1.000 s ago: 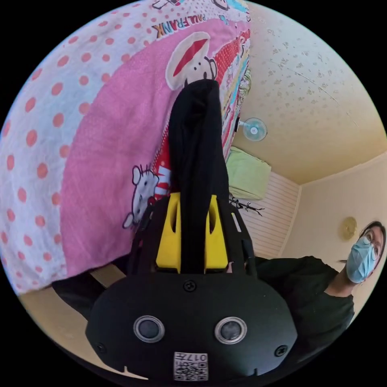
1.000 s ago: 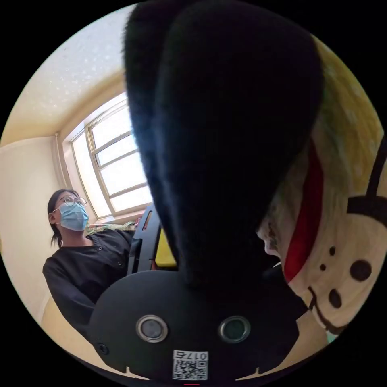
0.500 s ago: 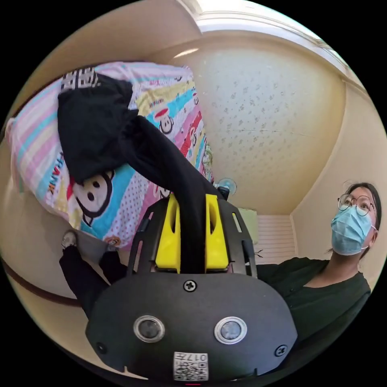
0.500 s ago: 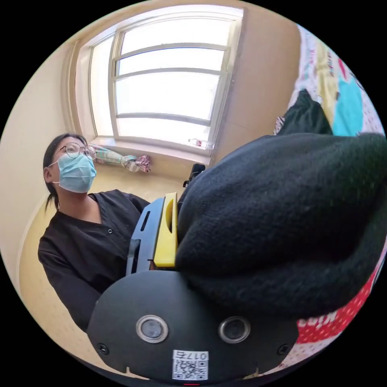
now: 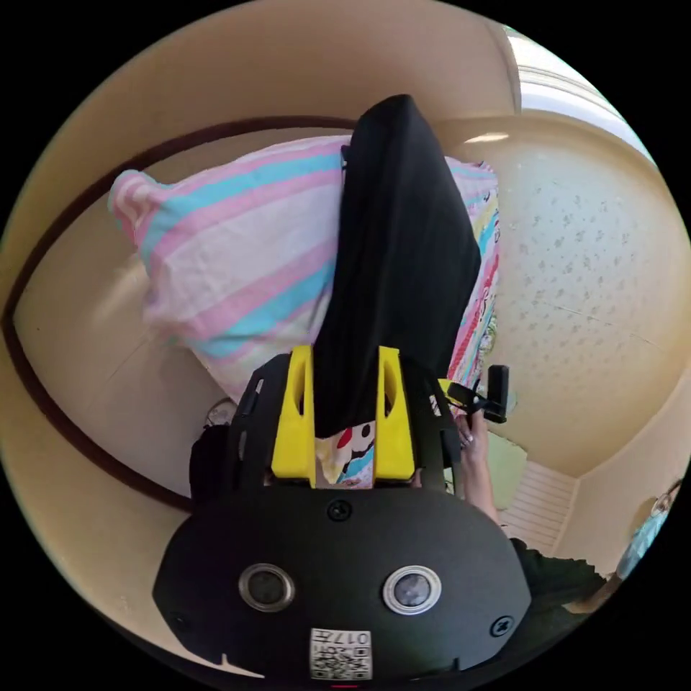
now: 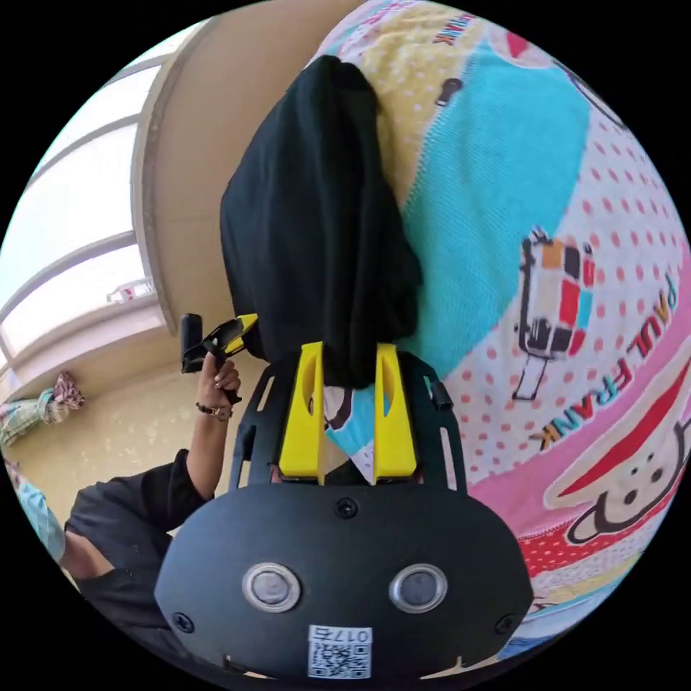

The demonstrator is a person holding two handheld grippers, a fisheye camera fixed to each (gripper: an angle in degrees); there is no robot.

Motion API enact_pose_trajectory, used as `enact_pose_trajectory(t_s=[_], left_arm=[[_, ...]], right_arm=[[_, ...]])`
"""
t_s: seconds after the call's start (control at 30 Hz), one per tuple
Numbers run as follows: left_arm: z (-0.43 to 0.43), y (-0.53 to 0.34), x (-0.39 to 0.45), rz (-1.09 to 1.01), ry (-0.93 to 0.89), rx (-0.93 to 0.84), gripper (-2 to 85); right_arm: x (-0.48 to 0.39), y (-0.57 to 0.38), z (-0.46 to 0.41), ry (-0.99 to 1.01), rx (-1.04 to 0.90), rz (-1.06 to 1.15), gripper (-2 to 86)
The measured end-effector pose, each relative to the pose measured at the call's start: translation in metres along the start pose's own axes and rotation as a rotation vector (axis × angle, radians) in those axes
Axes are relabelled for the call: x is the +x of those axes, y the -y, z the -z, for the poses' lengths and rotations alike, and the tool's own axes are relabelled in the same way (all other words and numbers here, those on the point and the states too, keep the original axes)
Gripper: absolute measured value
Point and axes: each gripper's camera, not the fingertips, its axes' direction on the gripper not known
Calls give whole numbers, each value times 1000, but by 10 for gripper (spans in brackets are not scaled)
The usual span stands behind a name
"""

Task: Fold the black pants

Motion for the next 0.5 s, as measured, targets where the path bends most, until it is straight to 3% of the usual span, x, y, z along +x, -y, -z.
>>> enact_pose_trajectory(t_s=[0.07, 0.2, 0.37, 0.5], left_arm=[[-1, -16, -14, 11, -11, -42, 112], [-11, -54, -38, 45, 63, -221, 30], [-30, -93, -50, 81, 119, -435, -7], [-38, -96, -7, -54, 101, -498, -9]], right_arm=[[24, -45, 5, 104, 35, -74, 34], [66, -175, 21, 255, 124, -290, 14], [55, -324, 36, -7, 6, -541, 7], [40, -446, 23, -212, -199, -726, 5]])
